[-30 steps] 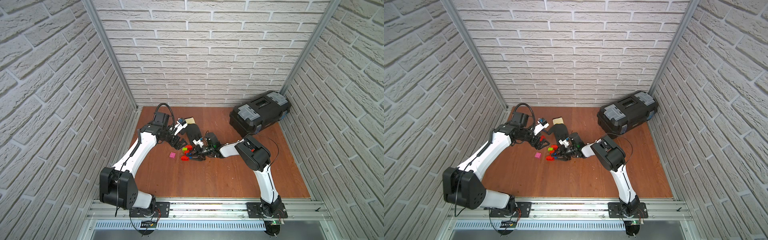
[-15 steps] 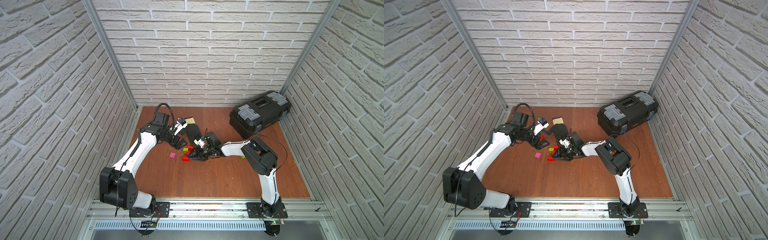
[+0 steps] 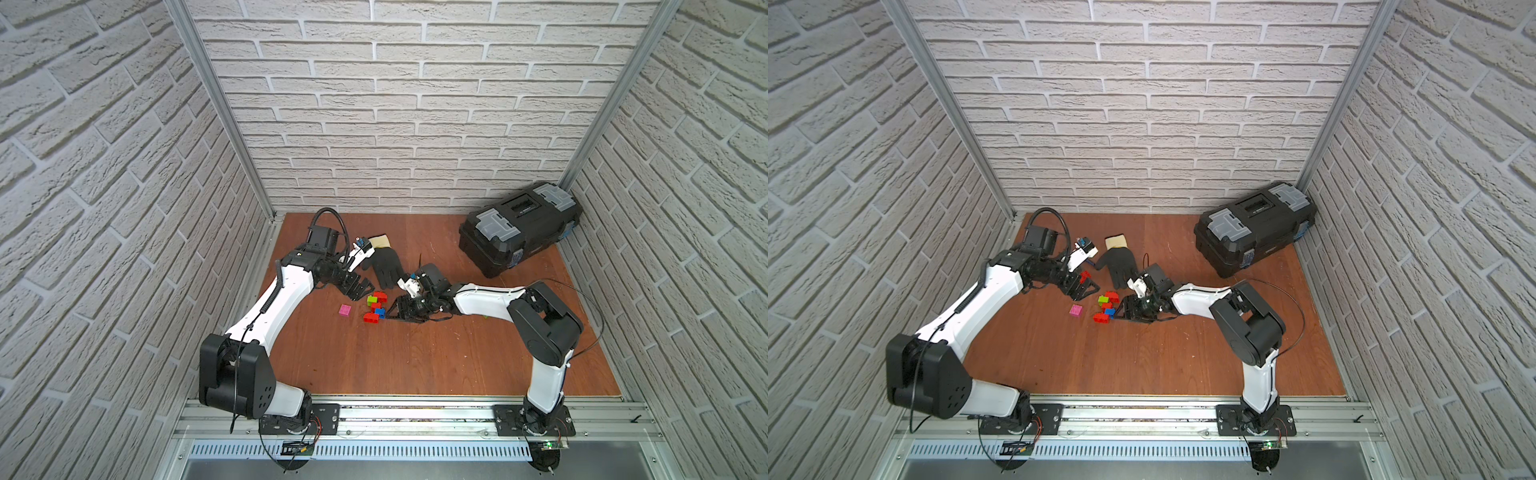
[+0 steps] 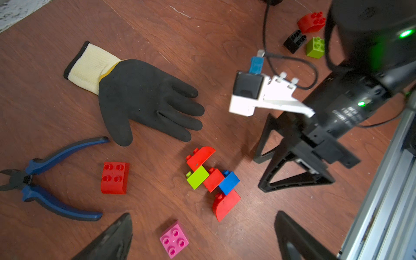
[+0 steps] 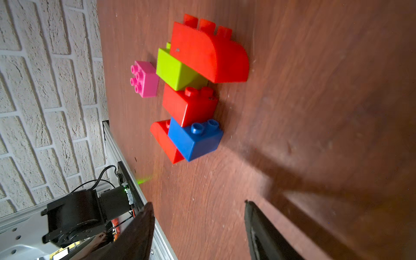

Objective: Assemble the letter s with lego
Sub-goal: Adjust the lego brick at the center of the board, then pick up the lego brick from the center of the board.

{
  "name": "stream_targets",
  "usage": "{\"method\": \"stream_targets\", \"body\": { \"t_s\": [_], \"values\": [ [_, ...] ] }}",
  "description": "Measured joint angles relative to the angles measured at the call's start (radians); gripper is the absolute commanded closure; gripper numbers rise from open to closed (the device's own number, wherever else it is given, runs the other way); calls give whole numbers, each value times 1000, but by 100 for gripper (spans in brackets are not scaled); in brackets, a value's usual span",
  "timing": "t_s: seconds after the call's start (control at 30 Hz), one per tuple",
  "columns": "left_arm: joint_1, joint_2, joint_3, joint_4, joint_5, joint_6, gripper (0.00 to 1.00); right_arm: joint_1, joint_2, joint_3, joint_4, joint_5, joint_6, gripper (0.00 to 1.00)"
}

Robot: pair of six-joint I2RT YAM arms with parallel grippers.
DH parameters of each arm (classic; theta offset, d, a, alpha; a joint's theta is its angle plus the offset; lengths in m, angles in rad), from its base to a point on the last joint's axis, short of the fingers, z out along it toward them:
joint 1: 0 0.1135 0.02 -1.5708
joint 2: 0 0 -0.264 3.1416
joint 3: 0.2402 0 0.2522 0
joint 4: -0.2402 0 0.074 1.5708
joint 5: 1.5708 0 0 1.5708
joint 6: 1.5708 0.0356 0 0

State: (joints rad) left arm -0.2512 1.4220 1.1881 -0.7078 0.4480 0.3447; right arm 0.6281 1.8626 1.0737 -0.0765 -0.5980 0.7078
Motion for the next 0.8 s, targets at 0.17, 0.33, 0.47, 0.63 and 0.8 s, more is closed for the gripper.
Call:
{"method": "stream_targets", "body": {
  "t_s": [0.17,0.33,0.47,0.63,0.8],
  "values": [
    [0,1,0,3,-50,-1,2,-48,-150,-31,-102,82,-102,28],
    [0,37,2,18,-131,2,6,-77,-283,-37,-193,186,-217,23],
    [10,135,18,50,-183,6,11,-92,-365,-47,-219,237,-287,21],
    [40,219,21,101,-227,27,15,-126,-428,-85,-232,267,-344,19],
    [50,315,55,143,-282,65,18,-168,-476,-120,-244,288,-383,16]
  ]
}}
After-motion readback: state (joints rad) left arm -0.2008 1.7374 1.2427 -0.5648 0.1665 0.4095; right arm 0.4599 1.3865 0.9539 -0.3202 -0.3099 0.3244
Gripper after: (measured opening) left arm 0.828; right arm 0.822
